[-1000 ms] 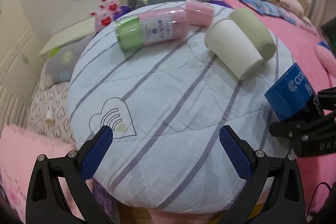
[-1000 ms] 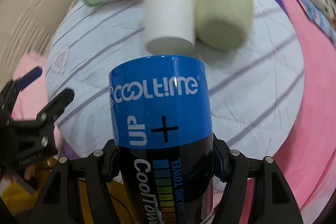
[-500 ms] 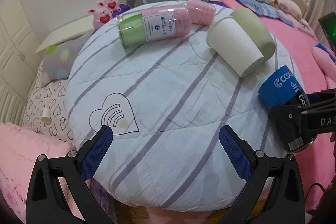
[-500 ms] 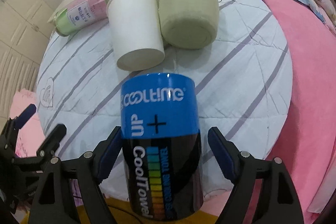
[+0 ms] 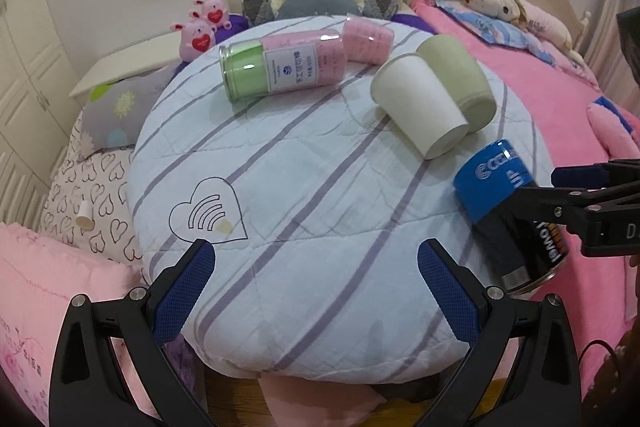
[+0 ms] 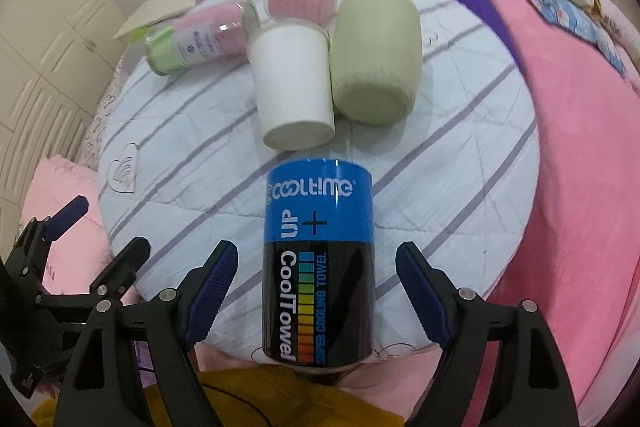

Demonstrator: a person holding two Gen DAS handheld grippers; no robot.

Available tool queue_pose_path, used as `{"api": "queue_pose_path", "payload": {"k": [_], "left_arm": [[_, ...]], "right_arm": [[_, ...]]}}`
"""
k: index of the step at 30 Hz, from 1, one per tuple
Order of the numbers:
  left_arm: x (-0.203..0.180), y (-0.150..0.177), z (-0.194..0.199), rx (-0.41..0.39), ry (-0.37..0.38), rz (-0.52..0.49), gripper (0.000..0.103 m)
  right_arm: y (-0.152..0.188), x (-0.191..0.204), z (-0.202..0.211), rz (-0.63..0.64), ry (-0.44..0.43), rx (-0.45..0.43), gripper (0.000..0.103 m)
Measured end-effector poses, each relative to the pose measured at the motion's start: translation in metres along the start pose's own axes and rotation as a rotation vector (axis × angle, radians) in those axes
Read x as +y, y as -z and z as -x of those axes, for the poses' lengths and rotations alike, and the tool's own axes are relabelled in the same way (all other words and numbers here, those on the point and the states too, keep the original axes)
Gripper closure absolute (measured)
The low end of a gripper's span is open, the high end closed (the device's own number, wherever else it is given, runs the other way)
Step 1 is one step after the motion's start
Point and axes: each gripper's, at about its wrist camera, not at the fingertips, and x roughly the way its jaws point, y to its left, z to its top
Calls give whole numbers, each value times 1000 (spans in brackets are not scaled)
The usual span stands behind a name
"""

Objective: Flip cup upright
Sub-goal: 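Bring the blue cup to the left tool and grasp it with the left tool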

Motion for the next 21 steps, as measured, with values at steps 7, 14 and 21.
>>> {"api": "queue_pose_path", "payload": {"k": [7, 14, 21], "left_arm": [[-24, -6, 6, 10, 16, 3, 1], [-59, -14, 5, 20, 13, 11, 1], [-92, -27, -1, 37, -5, 39, 1]], "right_arm": [[4, -19, 16, -2, -17, -81, 20], [7, -49, 16, -7, 9, -126, 20], [2, -83, 12, 28, 25, -137, 20]]}}
